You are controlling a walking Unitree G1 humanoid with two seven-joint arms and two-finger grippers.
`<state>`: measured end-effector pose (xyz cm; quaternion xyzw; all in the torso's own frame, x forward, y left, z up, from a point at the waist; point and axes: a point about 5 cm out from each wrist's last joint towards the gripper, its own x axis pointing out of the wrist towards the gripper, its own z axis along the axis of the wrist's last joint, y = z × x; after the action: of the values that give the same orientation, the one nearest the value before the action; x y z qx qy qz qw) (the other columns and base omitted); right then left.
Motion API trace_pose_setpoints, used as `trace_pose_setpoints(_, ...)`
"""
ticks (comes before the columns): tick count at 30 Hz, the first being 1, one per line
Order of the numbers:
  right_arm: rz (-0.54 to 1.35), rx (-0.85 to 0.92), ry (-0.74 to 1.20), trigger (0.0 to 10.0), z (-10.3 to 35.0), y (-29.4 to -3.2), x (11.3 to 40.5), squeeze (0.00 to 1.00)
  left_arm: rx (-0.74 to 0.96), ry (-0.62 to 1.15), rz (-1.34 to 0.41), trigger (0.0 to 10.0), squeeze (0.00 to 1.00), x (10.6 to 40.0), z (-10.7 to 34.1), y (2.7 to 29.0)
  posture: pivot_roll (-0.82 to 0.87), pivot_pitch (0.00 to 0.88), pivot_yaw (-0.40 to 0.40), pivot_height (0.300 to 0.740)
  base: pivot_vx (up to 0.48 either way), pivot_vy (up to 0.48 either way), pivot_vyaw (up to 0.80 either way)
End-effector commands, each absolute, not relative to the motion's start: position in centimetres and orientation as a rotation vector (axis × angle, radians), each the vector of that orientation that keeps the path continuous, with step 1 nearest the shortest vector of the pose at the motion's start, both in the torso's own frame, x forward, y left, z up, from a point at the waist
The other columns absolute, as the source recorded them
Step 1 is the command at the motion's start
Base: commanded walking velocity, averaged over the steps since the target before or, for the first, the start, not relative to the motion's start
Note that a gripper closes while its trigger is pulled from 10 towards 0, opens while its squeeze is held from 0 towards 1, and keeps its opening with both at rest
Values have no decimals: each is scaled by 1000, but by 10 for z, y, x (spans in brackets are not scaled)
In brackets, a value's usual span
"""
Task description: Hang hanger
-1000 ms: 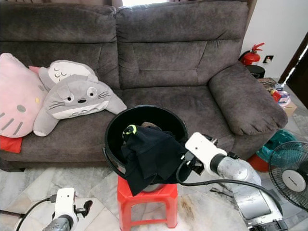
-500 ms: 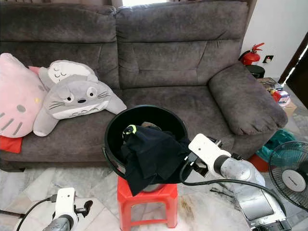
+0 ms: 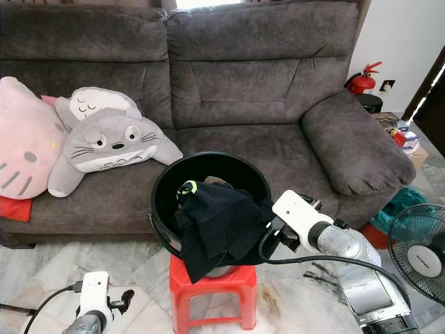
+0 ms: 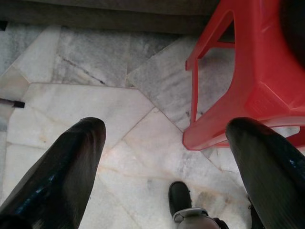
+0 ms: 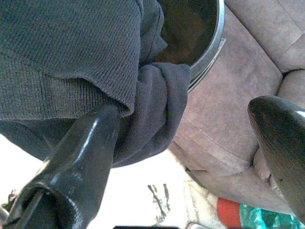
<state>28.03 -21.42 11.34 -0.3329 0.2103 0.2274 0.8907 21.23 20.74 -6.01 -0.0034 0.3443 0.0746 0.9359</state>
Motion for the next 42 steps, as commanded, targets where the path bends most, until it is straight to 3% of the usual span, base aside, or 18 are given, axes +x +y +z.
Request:
trace_pose_setpoints(1,474,-694,421,10000,116,-212,283,0,-12,712,162,10000,0,213,-60,207,-180,0,9,716,0,0,0)
trace_pose_setpoints(20,390,-668,358,10000,111,-213,288,0,-7,710,162,10000,0,214,-60,206,-175,0,7,716,0,0,0)
trace_pose_setpoints(26,392,-575,274,10000,117,-202,290,0,-5,707,159,10000,0,214,-60,206,-175,0,7,716,0,0,0)
trace_pose_setpoints(42,386,-409,315,10000,97,-195,285,0,5,704,151,10000,0,215,-59,205,-174,0,8,716,0,0,0)
